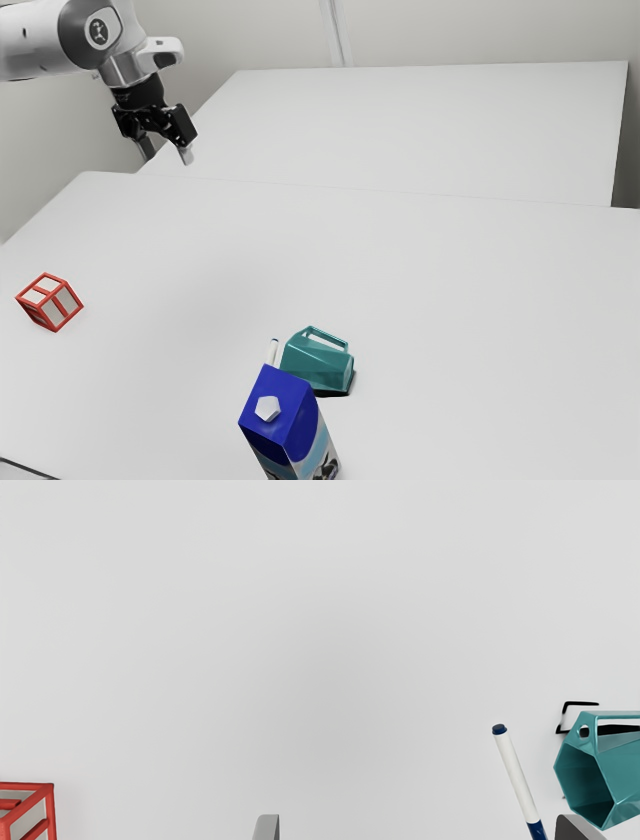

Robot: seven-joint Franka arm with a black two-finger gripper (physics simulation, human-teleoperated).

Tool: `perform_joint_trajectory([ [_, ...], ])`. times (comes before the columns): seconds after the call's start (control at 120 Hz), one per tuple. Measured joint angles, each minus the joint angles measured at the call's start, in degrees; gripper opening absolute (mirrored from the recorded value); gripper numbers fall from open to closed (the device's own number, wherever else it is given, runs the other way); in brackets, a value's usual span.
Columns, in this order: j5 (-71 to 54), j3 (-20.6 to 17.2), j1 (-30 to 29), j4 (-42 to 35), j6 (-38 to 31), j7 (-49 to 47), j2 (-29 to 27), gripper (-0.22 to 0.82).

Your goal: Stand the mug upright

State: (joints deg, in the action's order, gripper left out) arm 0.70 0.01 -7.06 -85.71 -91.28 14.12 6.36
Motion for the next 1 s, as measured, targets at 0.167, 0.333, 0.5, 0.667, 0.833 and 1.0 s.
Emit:
perform_joint_trajectory([
  [0.167,0.07,0.01,-0.03,-0.09,-0.12,0.28,0.0,0.6],
  [0.333,0.16,-0.01,0.0,-0.62,-0.18,0.48,-0.18,0.6],
  [0.5,2.93,-0.37,0.24,-5.34,-0.19,0.52,-2.31,0.6],
  [0.667,9.04,-0.23,0.33,-12.47,-0.21,0.76,-6.26,0.6],
  [0.833,15.1,-0.29,0.97,-21.77,-2.99,0.98,-9.92,0.6],
  [1.0,20.44,-0.27,2.54,-29.65,-6.52,2.08,-10.66,0.6],
])
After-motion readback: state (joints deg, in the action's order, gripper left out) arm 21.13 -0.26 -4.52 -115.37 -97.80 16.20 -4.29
